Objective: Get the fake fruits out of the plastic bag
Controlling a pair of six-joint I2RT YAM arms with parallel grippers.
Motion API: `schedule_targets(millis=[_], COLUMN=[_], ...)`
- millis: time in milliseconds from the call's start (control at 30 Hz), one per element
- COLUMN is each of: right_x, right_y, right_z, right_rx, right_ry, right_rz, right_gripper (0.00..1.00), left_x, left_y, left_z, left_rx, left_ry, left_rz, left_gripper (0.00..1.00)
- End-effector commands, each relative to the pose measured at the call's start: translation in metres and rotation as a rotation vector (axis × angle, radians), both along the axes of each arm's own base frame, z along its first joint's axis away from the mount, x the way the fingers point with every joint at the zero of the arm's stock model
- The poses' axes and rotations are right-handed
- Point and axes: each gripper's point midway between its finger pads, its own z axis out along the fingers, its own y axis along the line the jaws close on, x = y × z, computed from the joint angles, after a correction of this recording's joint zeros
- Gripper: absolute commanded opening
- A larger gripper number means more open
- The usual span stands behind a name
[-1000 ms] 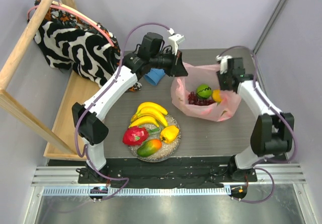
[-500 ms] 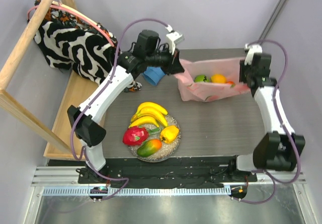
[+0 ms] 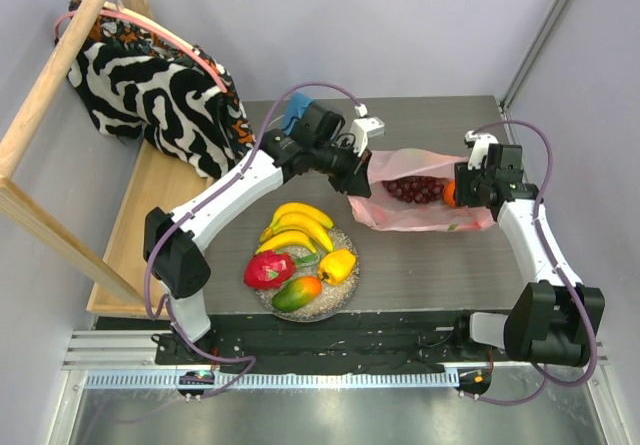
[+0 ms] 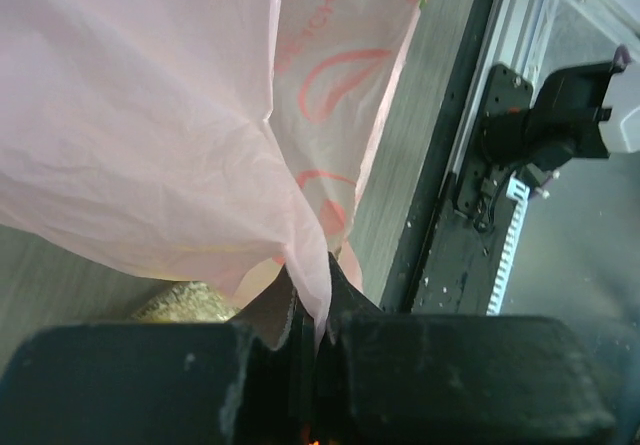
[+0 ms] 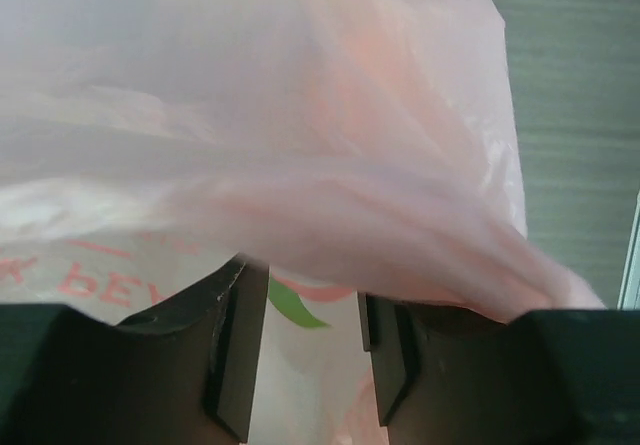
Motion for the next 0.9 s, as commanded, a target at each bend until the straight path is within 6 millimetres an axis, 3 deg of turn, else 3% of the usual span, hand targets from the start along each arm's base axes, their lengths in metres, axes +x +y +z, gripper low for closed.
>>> schedule_targets(millis=[0,267,467,600,867], right_x=[0.027,0.056,0.078,0.088,0.115], right_y=[0.005,0.012,-0.019,-0.025,-0.032], right_z=[0.01,-0.008,-0.015,-0.029,-0.062], right_rx=[-0.022,-0.031,-0.18,-0.205,-0.228], right_ry=[-0.07,-0.053,-0.042,-0.009,0.017], right_rz=[0.075,0.116,0.009,0.0,-0.01], right_gripper=[0.48,0.51,0.67,0.8,0.84], left_x=[0.017,0.019,0.017,0.018,0.019], left_y=[-0.012,-0.018,-0.018,-0.02,-0.022], left_z=[0.042,0.05,0.045,0.041,0.039], left_rx=[-0.086,-0.096,-0.086,-0.083,-0.08], left_ry=[-0.101,-0.13,-0.124,-0.114,-0.108], left_rz=[0.021,0.013,0.004,0.002,0.0], left_gripper=[0.0,0.0,0.0,0.0,0.0])
